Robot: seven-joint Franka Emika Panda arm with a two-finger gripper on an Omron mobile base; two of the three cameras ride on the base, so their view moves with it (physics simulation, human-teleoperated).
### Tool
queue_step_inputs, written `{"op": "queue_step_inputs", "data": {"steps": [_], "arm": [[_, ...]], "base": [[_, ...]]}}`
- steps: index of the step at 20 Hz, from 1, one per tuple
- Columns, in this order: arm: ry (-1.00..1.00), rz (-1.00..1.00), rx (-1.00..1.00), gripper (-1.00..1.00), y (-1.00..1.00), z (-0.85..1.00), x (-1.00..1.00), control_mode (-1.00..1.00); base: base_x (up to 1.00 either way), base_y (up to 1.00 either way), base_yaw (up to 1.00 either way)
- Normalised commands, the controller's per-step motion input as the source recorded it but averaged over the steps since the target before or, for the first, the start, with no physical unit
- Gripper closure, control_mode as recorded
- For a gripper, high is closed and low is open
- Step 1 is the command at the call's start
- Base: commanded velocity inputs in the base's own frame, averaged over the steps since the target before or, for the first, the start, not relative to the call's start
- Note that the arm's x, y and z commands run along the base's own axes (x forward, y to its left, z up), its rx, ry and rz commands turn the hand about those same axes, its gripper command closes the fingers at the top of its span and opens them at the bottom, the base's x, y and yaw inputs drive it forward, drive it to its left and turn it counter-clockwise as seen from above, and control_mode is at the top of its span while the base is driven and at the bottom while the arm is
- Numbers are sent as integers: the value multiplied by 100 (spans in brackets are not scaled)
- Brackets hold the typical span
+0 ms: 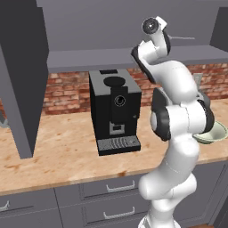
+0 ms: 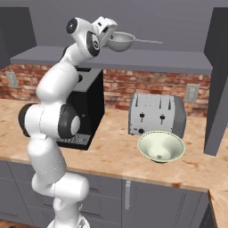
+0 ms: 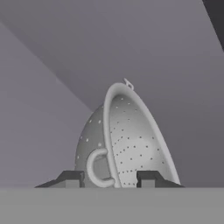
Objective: Open the cabinet and setup a tea strainer by placing it in the bowl upright.
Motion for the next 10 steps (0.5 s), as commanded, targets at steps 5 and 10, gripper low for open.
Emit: {"op": "queue_step_inputs", "data": {"steps": [5,10], "arm": [[-11,-1,-5,100,34,6,-67,-100],[-7,-3,-7,100,37,11,-89,-100]], "base": [[0,0,0],[0,0,0]]}}
